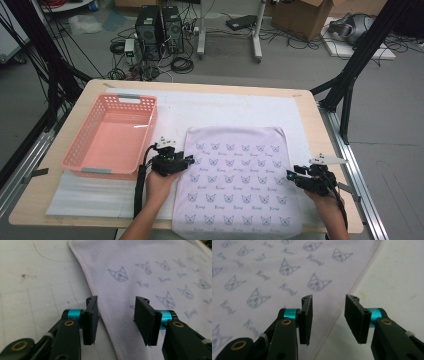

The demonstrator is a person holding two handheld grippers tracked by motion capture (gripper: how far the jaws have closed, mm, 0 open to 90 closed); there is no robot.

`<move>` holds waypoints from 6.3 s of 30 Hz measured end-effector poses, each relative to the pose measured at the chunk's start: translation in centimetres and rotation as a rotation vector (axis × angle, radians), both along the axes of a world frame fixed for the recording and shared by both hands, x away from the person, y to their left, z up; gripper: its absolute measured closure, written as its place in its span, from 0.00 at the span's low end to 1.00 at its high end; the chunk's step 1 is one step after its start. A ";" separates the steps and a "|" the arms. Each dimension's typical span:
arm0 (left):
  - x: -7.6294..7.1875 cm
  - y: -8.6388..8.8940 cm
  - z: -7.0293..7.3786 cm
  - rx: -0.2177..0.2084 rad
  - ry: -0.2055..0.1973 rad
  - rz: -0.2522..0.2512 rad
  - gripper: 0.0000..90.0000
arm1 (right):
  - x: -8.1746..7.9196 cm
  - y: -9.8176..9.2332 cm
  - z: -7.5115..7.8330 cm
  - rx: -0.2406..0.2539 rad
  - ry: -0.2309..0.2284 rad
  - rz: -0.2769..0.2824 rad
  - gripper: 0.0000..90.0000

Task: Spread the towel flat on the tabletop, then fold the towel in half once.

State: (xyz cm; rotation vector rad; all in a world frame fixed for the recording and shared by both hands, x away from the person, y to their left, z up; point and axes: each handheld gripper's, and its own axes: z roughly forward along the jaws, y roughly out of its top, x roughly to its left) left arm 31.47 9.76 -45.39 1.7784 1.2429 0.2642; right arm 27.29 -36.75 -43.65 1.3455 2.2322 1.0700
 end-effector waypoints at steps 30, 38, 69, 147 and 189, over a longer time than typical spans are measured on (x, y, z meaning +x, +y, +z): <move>-8.2 2.4 -0.2 -0.026 -0.012 -0.093 0.64 | -7.5 -1.6 -0.3 0.042 0.068 0.043 0.86; -4.7 2.0 1.0 -0.042 -0.077 -0.099 0.61 | -5.2 -0.8 0.5 0.015 -0.090 -0.018 0.69; 7.8 -1.7 0.1 0.121 -0.056 0.071 0.78 | 2.2 1.0 -0.3 -0.032 -0.050 0.030 0.90; 2.3 1.0 0.4 0.012 -0.129 -0.087 0.33 | 3.7 0.2 -0.4 -0.013 -0.048 -0.083 0.37; 1.6 1.3 3.1 -0.011 -0.123 -0.033 0.96 | 2.8 -0.5 1.9 0.117 -0.138 -0.074 0.98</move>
